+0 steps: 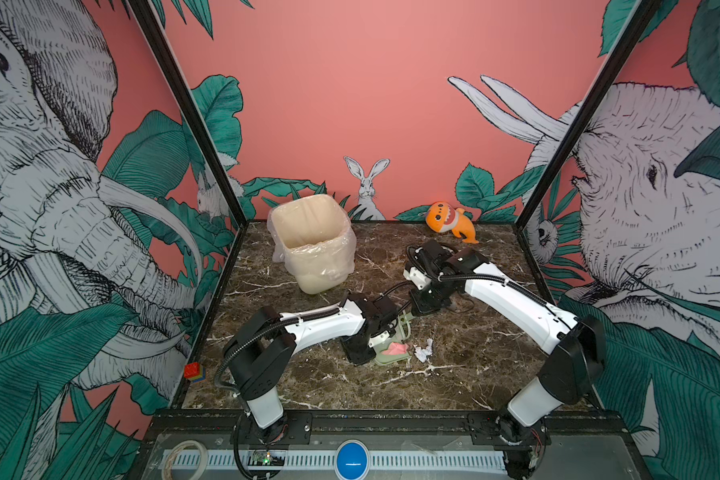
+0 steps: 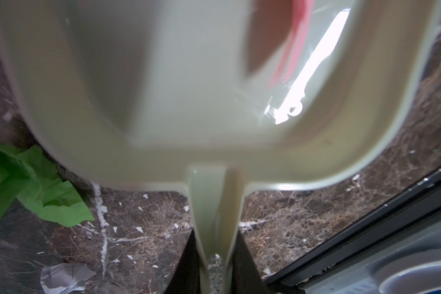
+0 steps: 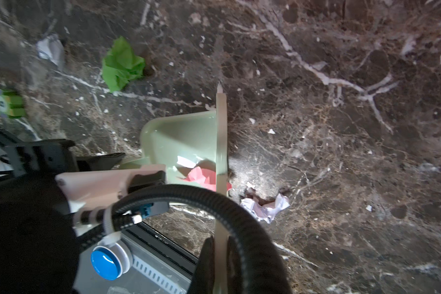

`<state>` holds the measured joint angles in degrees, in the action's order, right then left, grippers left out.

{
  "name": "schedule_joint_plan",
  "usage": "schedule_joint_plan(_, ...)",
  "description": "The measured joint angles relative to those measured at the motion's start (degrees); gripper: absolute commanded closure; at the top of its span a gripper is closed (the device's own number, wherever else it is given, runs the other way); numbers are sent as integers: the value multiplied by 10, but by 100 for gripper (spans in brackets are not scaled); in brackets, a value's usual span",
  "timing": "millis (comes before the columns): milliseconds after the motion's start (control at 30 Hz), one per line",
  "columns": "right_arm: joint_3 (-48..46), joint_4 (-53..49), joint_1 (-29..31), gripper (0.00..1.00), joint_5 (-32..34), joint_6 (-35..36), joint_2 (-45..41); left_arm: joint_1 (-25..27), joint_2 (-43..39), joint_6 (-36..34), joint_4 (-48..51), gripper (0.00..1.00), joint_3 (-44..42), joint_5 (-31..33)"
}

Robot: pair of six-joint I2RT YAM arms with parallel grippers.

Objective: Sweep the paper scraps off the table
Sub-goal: 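Sweep the pink scrap into the dustpan with the brush in the right gripper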

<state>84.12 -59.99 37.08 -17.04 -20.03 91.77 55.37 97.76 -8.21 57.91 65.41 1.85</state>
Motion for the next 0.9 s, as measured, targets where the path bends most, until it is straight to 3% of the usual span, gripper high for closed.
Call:
schedule_joint_plan(500, 2, -45, -13, 100, 59, 12, -28, 0, 0, 0, 0, 86, 0, 0)
schedule_joint_plan(900, -25, -46, 14, 100, 50, -2, -28, 0, 0, 0, 4, 86, 0, 1)
